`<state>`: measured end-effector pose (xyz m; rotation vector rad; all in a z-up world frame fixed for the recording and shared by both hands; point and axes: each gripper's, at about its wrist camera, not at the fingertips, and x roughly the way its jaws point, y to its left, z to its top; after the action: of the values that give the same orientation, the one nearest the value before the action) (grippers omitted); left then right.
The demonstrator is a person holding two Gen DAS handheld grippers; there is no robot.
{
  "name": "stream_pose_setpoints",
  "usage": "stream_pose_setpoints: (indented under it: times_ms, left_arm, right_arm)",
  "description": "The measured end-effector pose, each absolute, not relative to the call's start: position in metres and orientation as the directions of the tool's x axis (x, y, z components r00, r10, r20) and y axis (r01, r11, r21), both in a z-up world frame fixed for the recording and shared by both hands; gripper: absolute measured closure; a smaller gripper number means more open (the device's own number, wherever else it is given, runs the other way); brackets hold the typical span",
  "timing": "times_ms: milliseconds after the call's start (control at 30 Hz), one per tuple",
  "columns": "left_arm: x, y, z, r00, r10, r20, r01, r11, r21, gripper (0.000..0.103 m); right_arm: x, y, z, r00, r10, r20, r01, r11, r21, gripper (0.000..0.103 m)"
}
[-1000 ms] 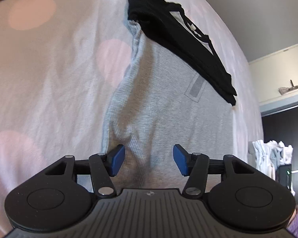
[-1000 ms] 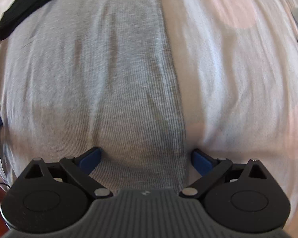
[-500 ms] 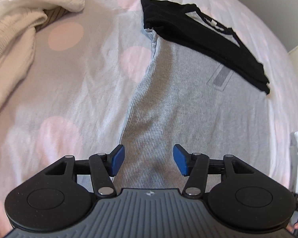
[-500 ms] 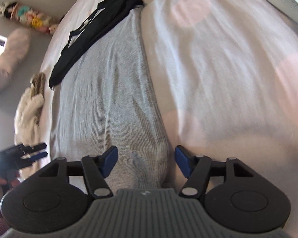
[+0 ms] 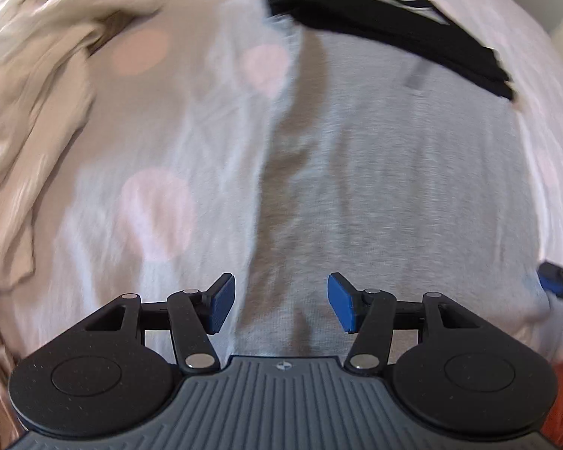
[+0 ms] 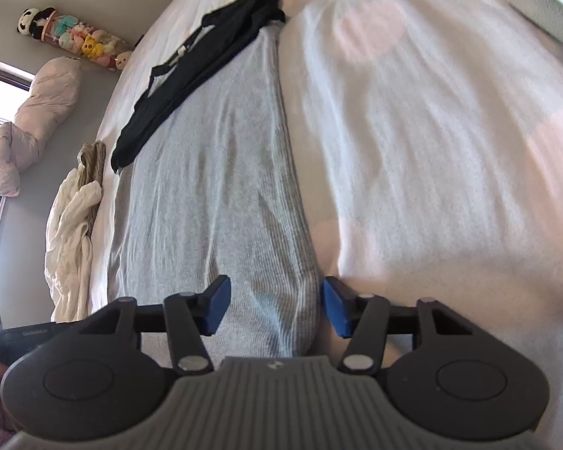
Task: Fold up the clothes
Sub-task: 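Move both grippers over the grey shirt toward its hem, then grasp the two hem corners of the grey shirt with both grippers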
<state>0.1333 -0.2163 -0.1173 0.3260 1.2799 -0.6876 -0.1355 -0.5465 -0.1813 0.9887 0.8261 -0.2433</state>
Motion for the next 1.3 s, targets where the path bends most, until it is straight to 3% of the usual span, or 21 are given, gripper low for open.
stream_pose_setpoints:
  times_ms: [133, 233, 400, 567, 733, 967, 1300]
  left_arm:
    - [0.119, -0.227, -0.108, 0.115, -0.374, -0.920, 0.773, 0.615, -0.154, 0.050]
    - [0.103, -0.234, -0.098, 0.120, -0.386, -0.914, 0.856, 0.507, -0.102, 0.050]
    - [0.073, -0.244, -0.080, 0.135, -0.392, -0.910, 0.951, 0.311, 0.007, 0.050]
    - [0.045, -0.246, -0.087, 0.174, -0.358, -0.917, 0.984, 0.101, 0.147, 0.050]
    - [0.019, -0.240, -0.120, 0.240, -0.289, -0.927, 0.952, -0.118, 0.284, 0.050]
    - [0.006, -0.230, -0.167, 0.260, -0.167, -0.951, 0.910, -0.286, 0.299, 0.050]
    - [0.003, -0.228, -0.187, 0.277, -0.135, -0.951, 0.892, -0.333, 0.307, 0.050]
  right_arm:
    - [-0.138, -0.528, -0.147, 0.742, 0.124, -0.659, 0.443, 0.647, 0.621, 0.046]
    - [-0.132, -0.504, -0.117, 0.723, 0.099, -0.683, 0.387, 0.761, 0.521, 0.046]
    - [-0.109, -0.445, -0.081, 0.608, 0.009, -0.794, 0.182, 0.972, 0.151, 0.046]
    - [-0.105, -0.407, -0.086, 0.512, -0.077, -0.855, -0.038, 0.993, -0.112, 0.047]
    - [-0.114, -0.392, -0.114, 0.435, -0.070, -0.898, -0.192, 0.967, -0.169, 0.051]
    - [-0.113, -0.383, -0.143, 0.372, -0.069, -0.926, -0.277, 0.943, -0.182, 0.053]
    - [-0.106, -0.380, -0.160, 0.345, -0.068, -0.936, -0.347, 0.917, -0.194, 0.053]
